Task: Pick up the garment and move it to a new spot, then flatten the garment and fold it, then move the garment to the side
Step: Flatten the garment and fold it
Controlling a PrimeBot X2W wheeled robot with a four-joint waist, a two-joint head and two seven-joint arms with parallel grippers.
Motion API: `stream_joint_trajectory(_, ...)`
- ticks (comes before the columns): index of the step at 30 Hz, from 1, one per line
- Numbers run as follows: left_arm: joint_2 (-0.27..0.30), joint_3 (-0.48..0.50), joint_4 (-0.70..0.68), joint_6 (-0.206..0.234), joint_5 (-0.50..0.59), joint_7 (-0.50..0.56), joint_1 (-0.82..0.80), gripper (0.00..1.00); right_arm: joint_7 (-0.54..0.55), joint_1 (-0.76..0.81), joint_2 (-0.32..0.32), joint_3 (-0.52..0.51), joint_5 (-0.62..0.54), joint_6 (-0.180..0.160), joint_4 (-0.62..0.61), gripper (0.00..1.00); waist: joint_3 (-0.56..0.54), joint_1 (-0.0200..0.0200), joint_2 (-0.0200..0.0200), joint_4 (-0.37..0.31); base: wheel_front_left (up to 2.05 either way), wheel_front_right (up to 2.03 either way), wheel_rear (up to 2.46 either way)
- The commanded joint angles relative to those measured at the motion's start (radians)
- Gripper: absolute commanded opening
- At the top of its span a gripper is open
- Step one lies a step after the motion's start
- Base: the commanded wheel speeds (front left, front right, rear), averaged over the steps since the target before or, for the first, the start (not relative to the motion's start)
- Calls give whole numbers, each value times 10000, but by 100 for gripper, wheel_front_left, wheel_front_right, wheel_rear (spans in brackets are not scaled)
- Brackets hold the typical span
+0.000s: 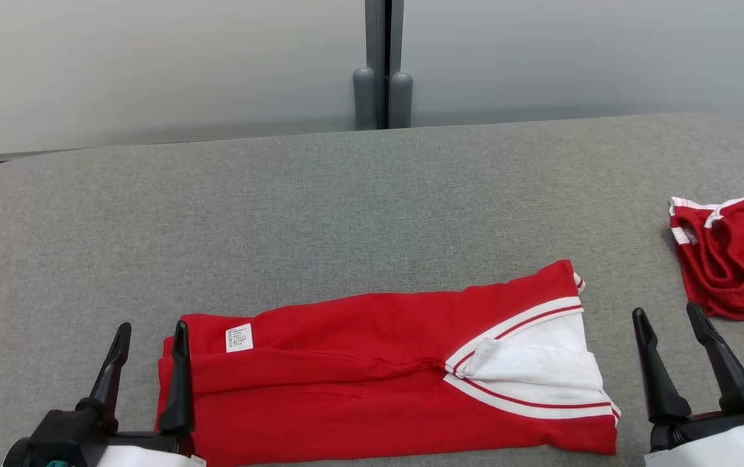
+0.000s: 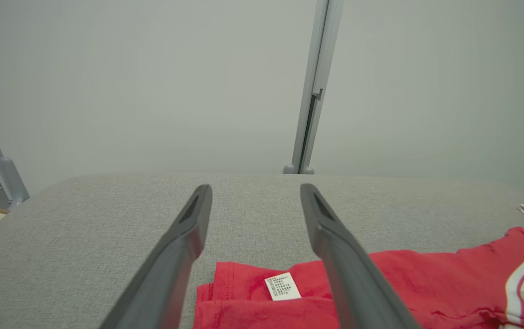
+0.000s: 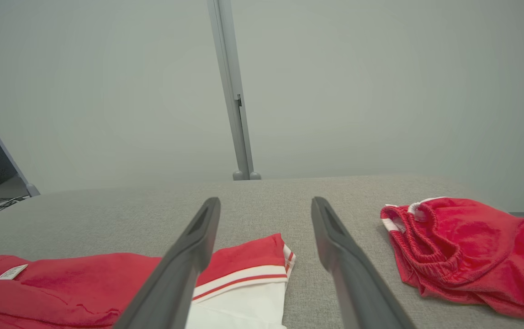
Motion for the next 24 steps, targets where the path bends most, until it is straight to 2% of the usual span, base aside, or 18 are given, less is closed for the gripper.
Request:
stream_joint_trajectory(1,30,-10,-17,41,54,-14,-134,100,-35,-68,-48,-46,-10,-1,53,100,49,0,-1,26,0,0,0)
stream_joint_trajectory(5,7,-39,-66,24,96,-4,-351,100,7,-120,-158,-173,0,-1,235,100,242,0,-1,163,0,0,0)
stream_joint_trajectory(9,-65,-155,-98,-96,149,-7,-696,100,68,-200,-217,-217,167,-1,947,100,649,0,-1,396,0,0,0)
stream_joint_trajectory(15,-283,-305,3,-354,226,-30,-1294,100,-65,-770,-312,350,417,-1,2877,100,1365,0,-1,689,0,0,0)
stream_joint_trajectory(23,-446,-222,253,-632,348,-49,-1722,100,-252,-1704,9,1114,878,1,5595,100,1643,0,-1,912,0,0,0)
stream_joint_trajectory(24,-450,-181,260,-622,357,-51,-1708,100,-259,-1718,74,1194,991,1,5711,78,1636,0,-1,903,0,0,0)
